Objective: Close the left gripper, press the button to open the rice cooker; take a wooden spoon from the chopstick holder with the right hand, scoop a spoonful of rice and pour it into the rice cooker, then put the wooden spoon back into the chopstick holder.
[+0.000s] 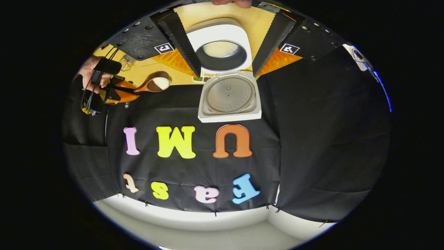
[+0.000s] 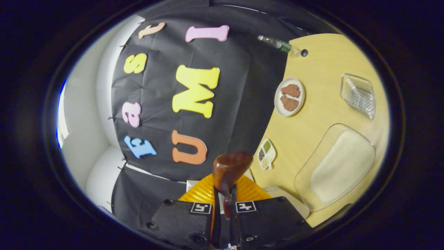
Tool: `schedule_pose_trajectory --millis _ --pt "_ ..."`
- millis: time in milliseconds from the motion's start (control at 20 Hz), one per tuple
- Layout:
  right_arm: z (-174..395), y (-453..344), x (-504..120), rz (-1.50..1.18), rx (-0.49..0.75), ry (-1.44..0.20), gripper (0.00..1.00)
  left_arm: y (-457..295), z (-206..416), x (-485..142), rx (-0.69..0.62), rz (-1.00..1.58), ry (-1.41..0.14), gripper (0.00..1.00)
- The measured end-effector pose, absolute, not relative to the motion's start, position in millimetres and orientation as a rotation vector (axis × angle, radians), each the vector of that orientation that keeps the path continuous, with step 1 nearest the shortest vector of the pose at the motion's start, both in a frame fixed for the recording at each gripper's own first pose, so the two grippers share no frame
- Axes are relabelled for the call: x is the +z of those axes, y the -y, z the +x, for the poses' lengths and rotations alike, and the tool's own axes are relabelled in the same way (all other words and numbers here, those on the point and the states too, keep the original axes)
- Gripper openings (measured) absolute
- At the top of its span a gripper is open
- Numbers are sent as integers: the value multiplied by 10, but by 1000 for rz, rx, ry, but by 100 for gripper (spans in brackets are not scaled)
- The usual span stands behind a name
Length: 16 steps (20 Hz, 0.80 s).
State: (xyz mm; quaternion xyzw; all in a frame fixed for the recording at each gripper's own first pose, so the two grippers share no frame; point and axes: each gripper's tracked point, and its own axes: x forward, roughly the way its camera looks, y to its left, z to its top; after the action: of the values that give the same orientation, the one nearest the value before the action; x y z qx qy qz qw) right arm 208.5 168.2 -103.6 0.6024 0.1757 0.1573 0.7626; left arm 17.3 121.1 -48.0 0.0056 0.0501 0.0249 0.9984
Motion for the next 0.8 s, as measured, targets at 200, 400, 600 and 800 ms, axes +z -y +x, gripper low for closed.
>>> schedule_pose_trajectory --millis 200,400,600,800 --pt "2256 -2347 -931 1133 400 -421 12 -1432 67 -532 85 9 -89 95" --pt "2480 -2960 -997 990 429 -465 14 -1670 -43 -604 139 -25 -84 95" --pt "2555 -3373 -1109 784 455 -483 12 -1827 -99 -595 161 -29 -66 94" --pt "2615 -3653 -1199 614 470 -476 12 -1910 -114 -631 179 -26 -66 94"
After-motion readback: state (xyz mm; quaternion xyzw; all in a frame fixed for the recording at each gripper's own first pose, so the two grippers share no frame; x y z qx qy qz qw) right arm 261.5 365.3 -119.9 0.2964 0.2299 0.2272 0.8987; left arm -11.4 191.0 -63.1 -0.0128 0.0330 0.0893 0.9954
